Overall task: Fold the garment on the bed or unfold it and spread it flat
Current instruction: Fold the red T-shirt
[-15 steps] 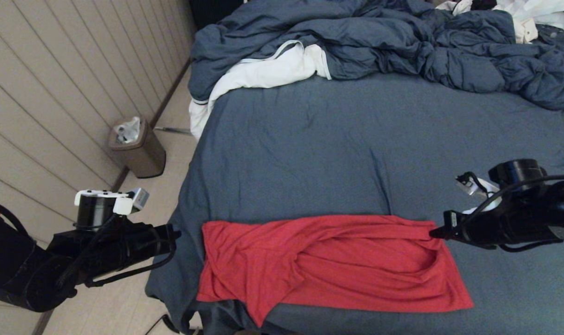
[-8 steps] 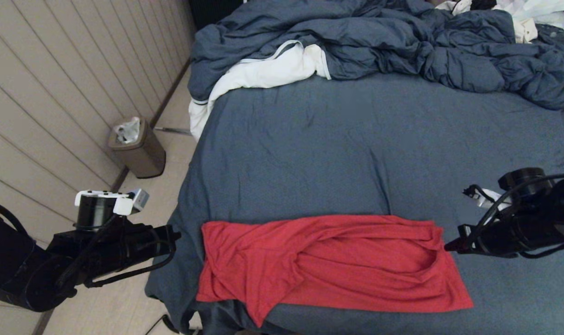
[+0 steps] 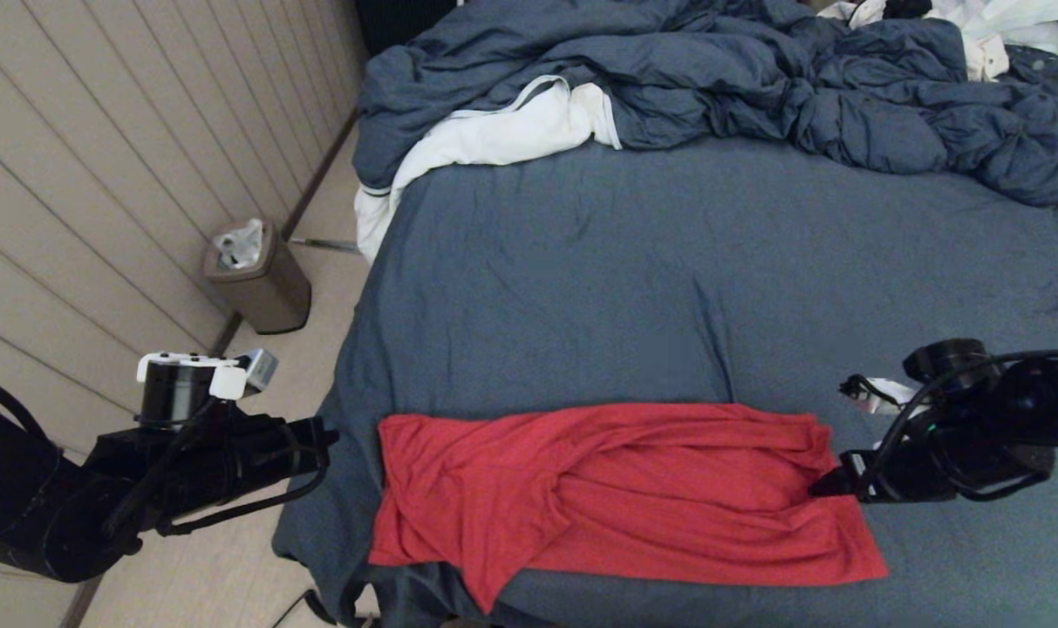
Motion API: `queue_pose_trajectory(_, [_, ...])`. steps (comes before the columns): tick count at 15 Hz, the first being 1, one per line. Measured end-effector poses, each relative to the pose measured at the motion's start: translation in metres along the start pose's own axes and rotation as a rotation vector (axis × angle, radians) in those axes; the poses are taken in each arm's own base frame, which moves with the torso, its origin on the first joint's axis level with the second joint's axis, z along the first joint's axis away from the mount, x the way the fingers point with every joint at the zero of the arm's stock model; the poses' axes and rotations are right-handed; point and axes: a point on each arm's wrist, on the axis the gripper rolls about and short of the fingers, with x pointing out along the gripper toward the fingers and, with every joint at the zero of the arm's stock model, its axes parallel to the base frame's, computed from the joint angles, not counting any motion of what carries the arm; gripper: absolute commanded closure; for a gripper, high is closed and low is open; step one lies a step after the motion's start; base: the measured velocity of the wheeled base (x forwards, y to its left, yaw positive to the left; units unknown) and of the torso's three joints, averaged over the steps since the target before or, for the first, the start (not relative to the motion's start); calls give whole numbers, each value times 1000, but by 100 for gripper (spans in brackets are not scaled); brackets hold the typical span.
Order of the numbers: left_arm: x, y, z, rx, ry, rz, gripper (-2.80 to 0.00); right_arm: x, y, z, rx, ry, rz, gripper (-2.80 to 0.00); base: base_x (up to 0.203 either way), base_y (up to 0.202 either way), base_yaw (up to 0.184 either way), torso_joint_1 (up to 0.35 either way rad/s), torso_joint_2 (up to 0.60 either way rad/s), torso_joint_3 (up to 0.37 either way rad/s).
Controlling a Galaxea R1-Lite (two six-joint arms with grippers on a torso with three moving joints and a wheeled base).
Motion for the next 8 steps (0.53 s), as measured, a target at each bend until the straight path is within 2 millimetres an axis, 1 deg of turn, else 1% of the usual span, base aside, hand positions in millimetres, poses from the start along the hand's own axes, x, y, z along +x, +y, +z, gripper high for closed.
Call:
queue_pose_trajectory(4, [-4,-1,2,2,-12,-6,0,20,8,-1,-36,-33,-37,-280,0,0,0,0,0,0])
queue_pose_trajectory(8, [-7,-2,3,3,-20,-9,0,32,13,-3,-50,-42,-33,-280,0,0,0,0,0,0])
